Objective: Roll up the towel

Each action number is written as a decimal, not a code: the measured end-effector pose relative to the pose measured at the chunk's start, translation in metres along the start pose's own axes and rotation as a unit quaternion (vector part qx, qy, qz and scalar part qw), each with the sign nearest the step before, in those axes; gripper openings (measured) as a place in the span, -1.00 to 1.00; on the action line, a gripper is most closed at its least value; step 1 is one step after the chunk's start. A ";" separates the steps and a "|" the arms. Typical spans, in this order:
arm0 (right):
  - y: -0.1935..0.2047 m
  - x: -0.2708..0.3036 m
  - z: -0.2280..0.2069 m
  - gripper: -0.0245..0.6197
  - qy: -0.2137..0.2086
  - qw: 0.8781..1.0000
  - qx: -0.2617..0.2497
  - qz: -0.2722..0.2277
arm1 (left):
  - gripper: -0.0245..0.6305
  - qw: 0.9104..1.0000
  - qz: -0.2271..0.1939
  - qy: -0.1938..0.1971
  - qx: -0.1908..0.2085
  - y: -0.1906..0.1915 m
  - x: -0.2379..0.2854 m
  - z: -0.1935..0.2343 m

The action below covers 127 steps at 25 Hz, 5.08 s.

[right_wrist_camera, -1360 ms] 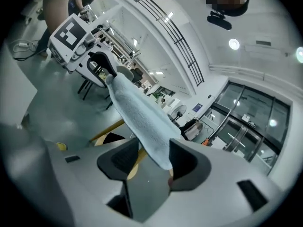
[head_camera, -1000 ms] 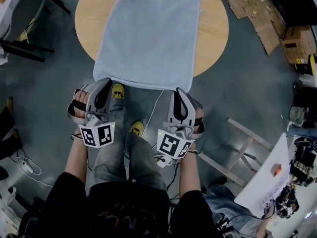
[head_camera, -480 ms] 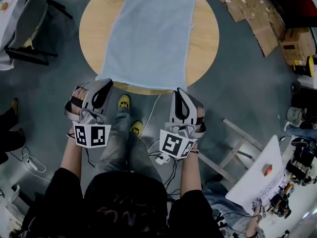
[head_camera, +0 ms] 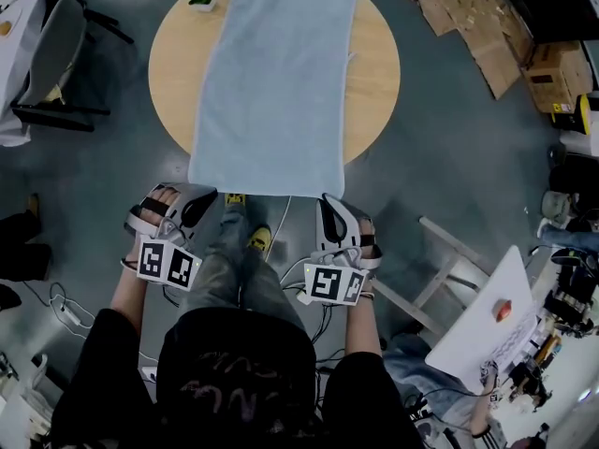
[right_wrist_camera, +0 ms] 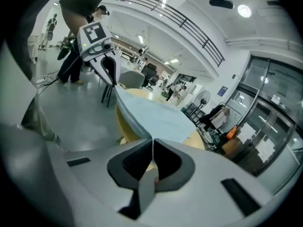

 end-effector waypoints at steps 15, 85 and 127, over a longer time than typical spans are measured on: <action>-0.016 0.073 -0.073 -0.78 -0.123 0.991 -0.035 0.027 | -0.87 0.988 0.014 0.148 -0.034 0.003 0.048 0.111; 0.012 0.103 -0.054 -0.24 -0.280 0.953 -0.106 0.030 | -0.62 0.995 0.054 0.073 -0.048 0.027 0.042 0.077; 0.018 0.140 -0.132 -0.17 -0.304 0.944 0.114 0.058 | -0.23 0.945 0.011 0.201 -0.257 0.082 0.081 0.161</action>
Point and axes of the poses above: the fingertips, and each gripper's own axes: x forward along the fingers, z to its left, y out of its underside, the point moved 8 cm from there along -x, backward along the fingers, and after that the axes turned 7 degrees about z, right-handed, at the moved point
